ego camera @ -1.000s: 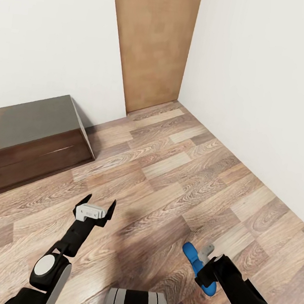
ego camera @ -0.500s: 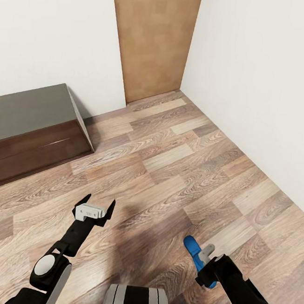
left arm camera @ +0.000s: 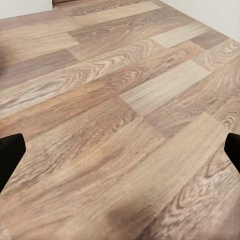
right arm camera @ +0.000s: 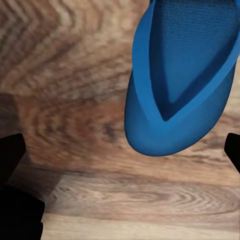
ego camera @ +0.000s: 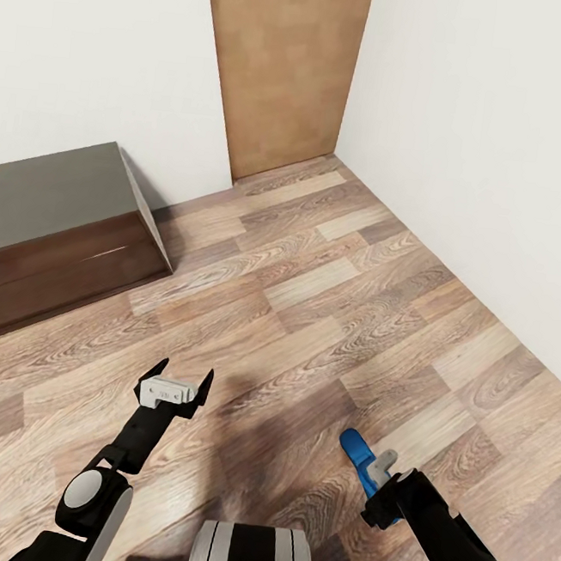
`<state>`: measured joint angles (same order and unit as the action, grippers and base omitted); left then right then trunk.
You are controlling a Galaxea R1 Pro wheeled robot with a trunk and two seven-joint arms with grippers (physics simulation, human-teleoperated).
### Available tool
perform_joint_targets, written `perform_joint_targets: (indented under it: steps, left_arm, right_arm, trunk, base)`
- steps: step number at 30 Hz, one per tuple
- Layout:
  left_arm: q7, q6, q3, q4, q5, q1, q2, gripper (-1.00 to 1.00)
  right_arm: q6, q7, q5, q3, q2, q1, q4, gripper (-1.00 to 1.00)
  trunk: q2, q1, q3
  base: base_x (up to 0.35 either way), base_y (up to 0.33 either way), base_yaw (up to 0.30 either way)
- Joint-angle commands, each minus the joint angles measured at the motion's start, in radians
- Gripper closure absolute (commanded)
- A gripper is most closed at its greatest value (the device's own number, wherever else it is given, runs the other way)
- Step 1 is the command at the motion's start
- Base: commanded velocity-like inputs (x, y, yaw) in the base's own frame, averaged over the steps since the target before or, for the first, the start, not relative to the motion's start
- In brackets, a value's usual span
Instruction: In the bedroom, move the book from the bed onto either nightstand, and place the two sandals side by side next to the bed.
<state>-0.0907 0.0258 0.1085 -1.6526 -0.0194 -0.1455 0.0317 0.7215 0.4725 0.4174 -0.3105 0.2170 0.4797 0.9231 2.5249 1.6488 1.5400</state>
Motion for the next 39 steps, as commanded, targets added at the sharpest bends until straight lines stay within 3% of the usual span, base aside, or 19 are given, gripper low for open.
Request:
perform_joint_targets:
  steps: [1,30,39]
  left_arm:
    - [-0.004,0.003,-0.001,-0.001,-0.002,0.000,0.001,-1.00]
    - [-0.004,0.003,-0.001,0.001,-0.002,0.000,0.001,-1.00]
    - [-0.004,0.003,-0.001,0.001,-0.002,0.000,0.001,-1.00]
  right_arm:
    - [0.003,0.008,0.011,-0.002,0.001,0.001,0.002,-1.00]
    - [0.002,0.006,0.011,-0.002,-0.002,0.000,-0.004,-1.00]
    - [0.002,0.005,0.011,-0.002,-0.004,0.001,-0.004,-1.00]
  trunk:
    - [0.000,0.000,0.001]
    - [0.000,0.000,0.001]
    - [0.002,0.003,0.032]
  base:
    - [0.000,0.000,0.000]
    - [0.093,-0.032,0.000]
    - [0.002,0.000,0.000]
